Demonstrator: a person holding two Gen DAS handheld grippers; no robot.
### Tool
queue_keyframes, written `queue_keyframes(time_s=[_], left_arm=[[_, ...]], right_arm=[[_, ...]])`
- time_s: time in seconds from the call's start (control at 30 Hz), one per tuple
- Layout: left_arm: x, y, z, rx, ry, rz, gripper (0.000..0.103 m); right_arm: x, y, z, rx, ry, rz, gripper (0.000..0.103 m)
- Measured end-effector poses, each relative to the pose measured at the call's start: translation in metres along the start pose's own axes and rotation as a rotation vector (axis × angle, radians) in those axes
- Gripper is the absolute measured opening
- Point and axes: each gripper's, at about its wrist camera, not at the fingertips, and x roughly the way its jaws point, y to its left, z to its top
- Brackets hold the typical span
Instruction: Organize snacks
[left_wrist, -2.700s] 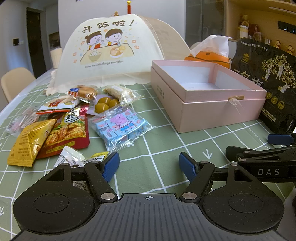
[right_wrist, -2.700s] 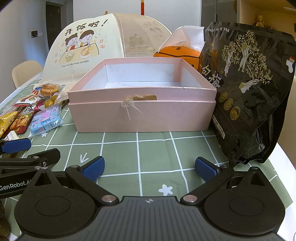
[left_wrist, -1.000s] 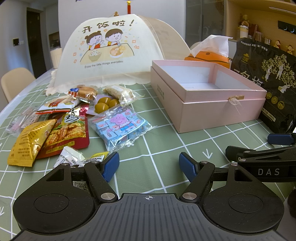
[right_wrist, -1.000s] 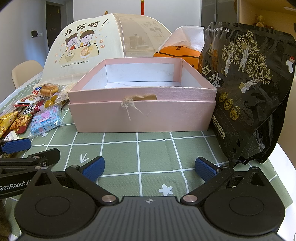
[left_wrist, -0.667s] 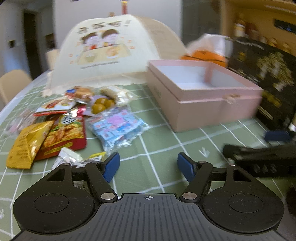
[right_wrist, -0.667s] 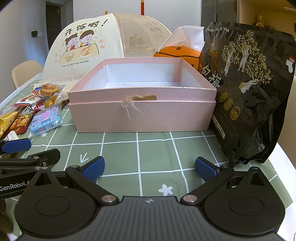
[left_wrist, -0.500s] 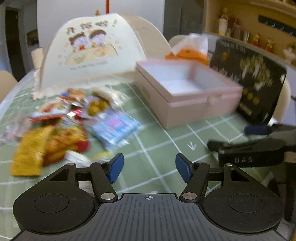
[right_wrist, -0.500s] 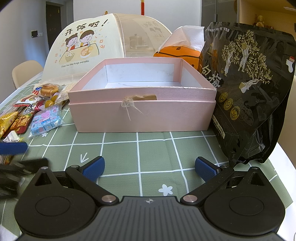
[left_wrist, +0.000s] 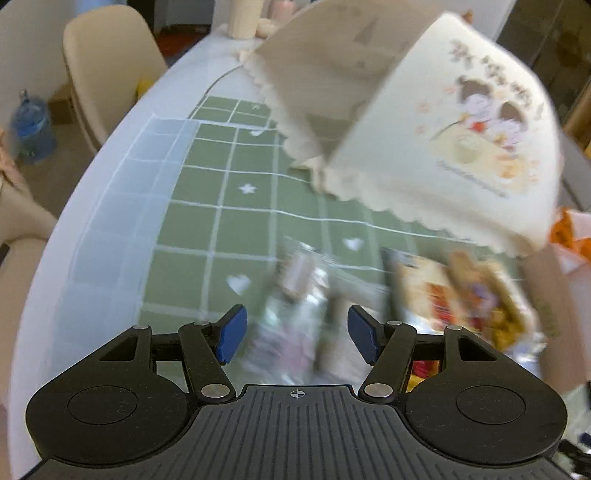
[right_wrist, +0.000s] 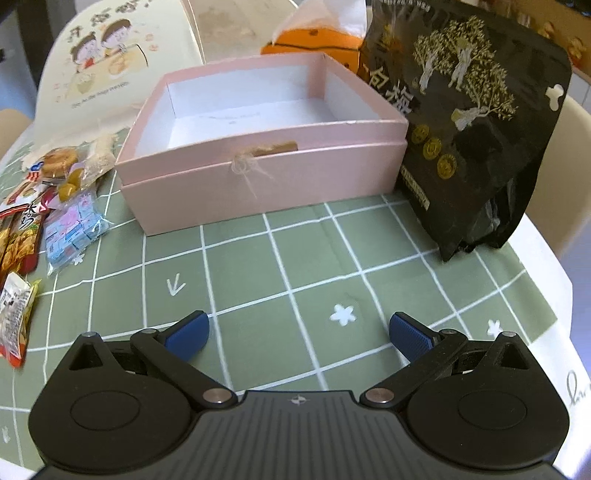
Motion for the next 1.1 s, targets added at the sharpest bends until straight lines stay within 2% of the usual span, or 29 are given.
queue_keyframes(time_s=[0.03,0.1,0.13,0.17,0.23,0.33,0.37,0.47,0.57,0.67,0.73,0.8,0.87,0.9,0.93,1.1], left_arm=[[0.006,0.000,0.002,0.025,0.002,0.012,0.066],[0.019,-0.004,0.006,0.081,0.027,-0.016,0.066],[0.025,-0.007,0.006,0.102,0.045,-0.033,0.069],[0.027,-0.012,0.006,0.134,0.027,-0.037,0.069],[0.030,-0.016,0.007,0.172,0.011,-0.045,0.064],[0.022,-0.013,0.000,0.145,0.003,-0.074,0.043],[0.018,-0.011,-0.005,0.145,0.004,-0.081,0.041],[0.000,-0.010,-0.026,0.166,0.004,-0.104,0.040],[-0.024,-0.007,-0.057,0.175,0.006,-0.087,0.040],[-0.050,0.003,-0.087,0.107,0.015,-0.108,0.040],[-0.065,0.011,-0.102,0.047,0.013,-0.113,0.040],[-0.079,0.017,-0.116,-0.012,0.011,-0.130,0.040],[-0.091,0.021,-0.127,-0.055,0.008,-0.152,0.040],[-0.096,0.022,-0.132,-0.067,0.009,-0.166,0.040],[-0.100,0.022,-0.136,-0.077,0.009,-0.182,0.040],[-0.113,0.013,-0.155,-0.087,0.018,-0.239,0.040]], right_arm=[[-0.001,0.004,0.002,-0.004,0.029,0.004,0.103],[-0.011,0.017,0.002,-0.019,0.047,-0.007,0.096],[-0.016,0.025,0.001,-0.031,0.036,-0.008,0.095],[-0.024,0.030,0.000,-0.043,0.023,-0.005,0.095],[-0.040,0.046,-0.002,-0.077,-0.017,0.012,0.095],[-0.059,0.073,-0.001,-0.133,-0.068,0.029,0.095],[-0.064,0.083,0.001,-0.151,-0.083,0.045,0.095],[-0.074,0.114,0.012,-0.199,-0.111,0.127,0.095],[-0.078,0.144,0.021,-0.250,-0.143,0.195,0.095],[-0.077,0.184,0.031,-0.336,-0.168,0.266,0.095],[-0.071,0.210,0.042,-0.380,-0.150,0.321,0.094],[-0.063,0.238,0.055,-0.396,-0.115,0.374,0.084],[-0.049,0.268,0.070,-0.410,-0.061,0.442,0.067],[-0.043,0.283,0.075,-0.415,-0.038,0.451,0.064],[-0.034,0.299,0.081,-0.418,-0.015,0.449,0.061],[0.008,0.360,0.102,-0.395,0.082,0.389,0.060]])
